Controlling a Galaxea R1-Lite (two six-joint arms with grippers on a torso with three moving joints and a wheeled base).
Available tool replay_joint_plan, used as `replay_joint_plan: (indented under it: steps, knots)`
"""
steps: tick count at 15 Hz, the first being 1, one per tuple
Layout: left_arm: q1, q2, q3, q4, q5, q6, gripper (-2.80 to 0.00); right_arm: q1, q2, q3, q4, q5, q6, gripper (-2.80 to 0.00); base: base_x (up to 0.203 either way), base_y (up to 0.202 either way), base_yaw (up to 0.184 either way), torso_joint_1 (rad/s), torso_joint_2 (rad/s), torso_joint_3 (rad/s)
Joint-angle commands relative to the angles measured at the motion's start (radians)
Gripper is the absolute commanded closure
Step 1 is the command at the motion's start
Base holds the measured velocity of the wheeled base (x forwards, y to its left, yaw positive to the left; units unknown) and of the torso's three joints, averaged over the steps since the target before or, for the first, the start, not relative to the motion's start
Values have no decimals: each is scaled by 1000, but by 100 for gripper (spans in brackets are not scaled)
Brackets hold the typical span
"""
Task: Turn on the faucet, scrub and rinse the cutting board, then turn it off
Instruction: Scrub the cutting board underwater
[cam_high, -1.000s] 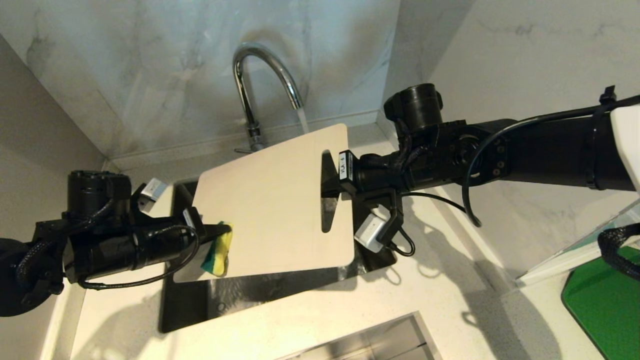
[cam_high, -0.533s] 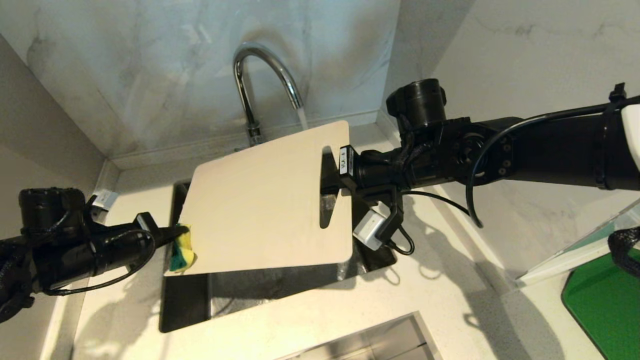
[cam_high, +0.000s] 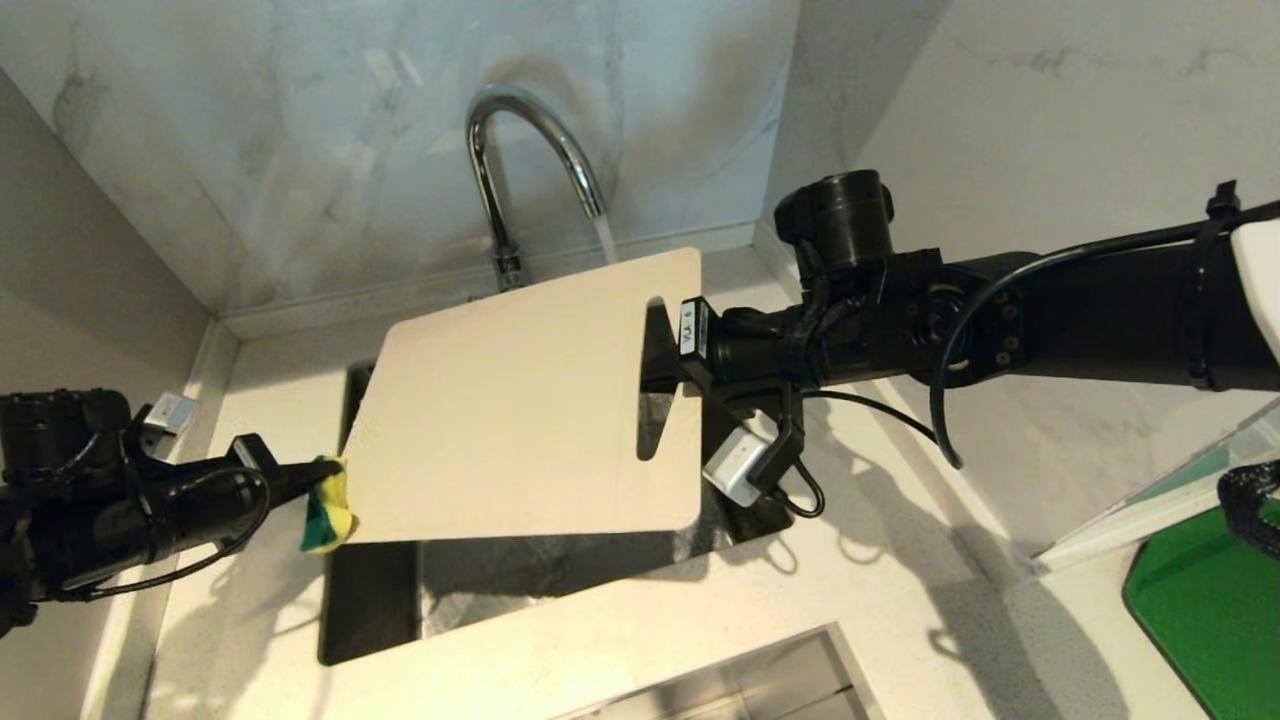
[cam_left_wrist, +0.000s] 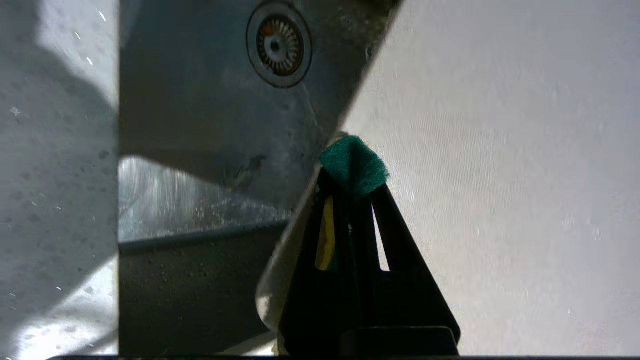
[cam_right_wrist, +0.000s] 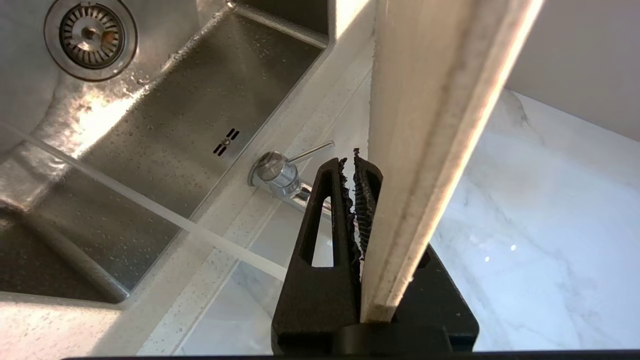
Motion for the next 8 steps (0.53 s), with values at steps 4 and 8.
replay_joint_plan:
  steps: [4,8]
  knots:
    - [11,-162,-37,13,-30,-12,0,-1,-38,75,-1,-4,-15,0,0,0,0,0,0,0]
    - [14,-260,-191,148,-44,-14,0,-5,-58,156,-77,-3,3,0,0,0,0,0,0,0]
